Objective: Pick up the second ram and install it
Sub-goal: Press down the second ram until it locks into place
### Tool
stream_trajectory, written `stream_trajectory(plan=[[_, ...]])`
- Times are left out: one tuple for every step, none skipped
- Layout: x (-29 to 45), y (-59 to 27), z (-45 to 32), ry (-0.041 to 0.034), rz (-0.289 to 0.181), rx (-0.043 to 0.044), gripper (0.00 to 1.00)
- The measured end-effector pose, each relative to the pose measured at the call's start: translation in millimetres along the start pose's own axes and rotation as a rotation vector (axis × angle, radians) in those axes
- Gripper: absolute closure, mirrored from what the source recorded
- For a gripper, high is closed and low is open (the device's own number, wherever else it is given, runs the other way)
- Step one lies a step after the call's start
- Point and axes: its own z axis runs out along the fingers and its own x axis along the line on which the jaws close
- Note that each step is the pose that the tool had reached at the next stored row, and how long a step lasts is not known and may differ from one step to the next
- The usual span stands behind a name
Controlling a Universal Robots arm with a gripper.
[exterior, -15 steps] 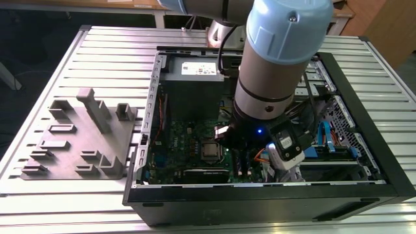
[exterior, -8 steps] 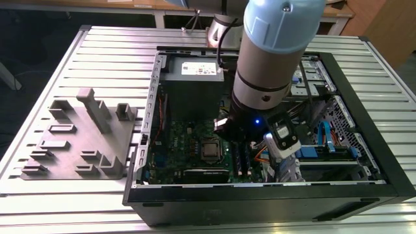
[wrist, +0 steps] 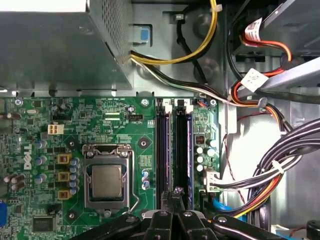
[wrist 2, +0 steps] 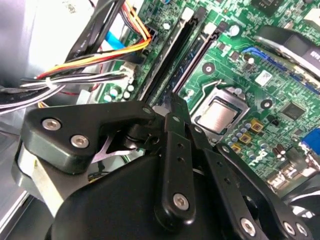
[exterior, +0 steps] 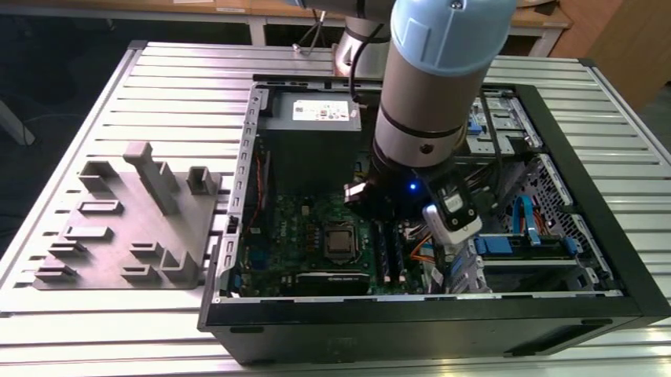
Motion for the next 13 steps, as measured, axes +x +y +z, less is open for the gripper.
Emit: stream_trajectory(plan=[[0.0, 0.1, -1.4, 0.0, 0.0, -0.0002, 0.93], [0.0, 0.2, -3.4, 0.0, 0.0, -0.0002, 0.93], [-0.1, 0.3, -5.5, 0.0, 0.0, -0.0001, 0.93], [-0.2, 0.4, -7.2, -0.0001, 0.0, -0.0002, 0.93], [-0.2, 0.4, -8.0, 0.0, 0.0, -0.0001, 0.93], [-0.2, 0.4, -7.9, -0.0001, 0.0, -0.0004, 0.93], [-0.2, 0.4, -7.9, -0.0001, 0.0, -0.0004, 0.93], [-0.2, 0.4, -7.9, -0.0001, 0.0, -0.0004, 0.93], [-0.2, 0.4, -7.9, -0.0001, 0.0, -0.0005, 0.93], [-0.2, 0.4, -8.2, -0.0001, 0.0, -0.0003, 0.93], [-0.2, 0.4, -8.3, -0.0001, 0.0, -0.0003, 0.93], [-0.2, 0.4, -8.4, -0.0001, 0.0, -0.0003, 0.93], [-0.2, 0.4, -8.4, -0.0001, 0.0, -0.0003, 0.93]])
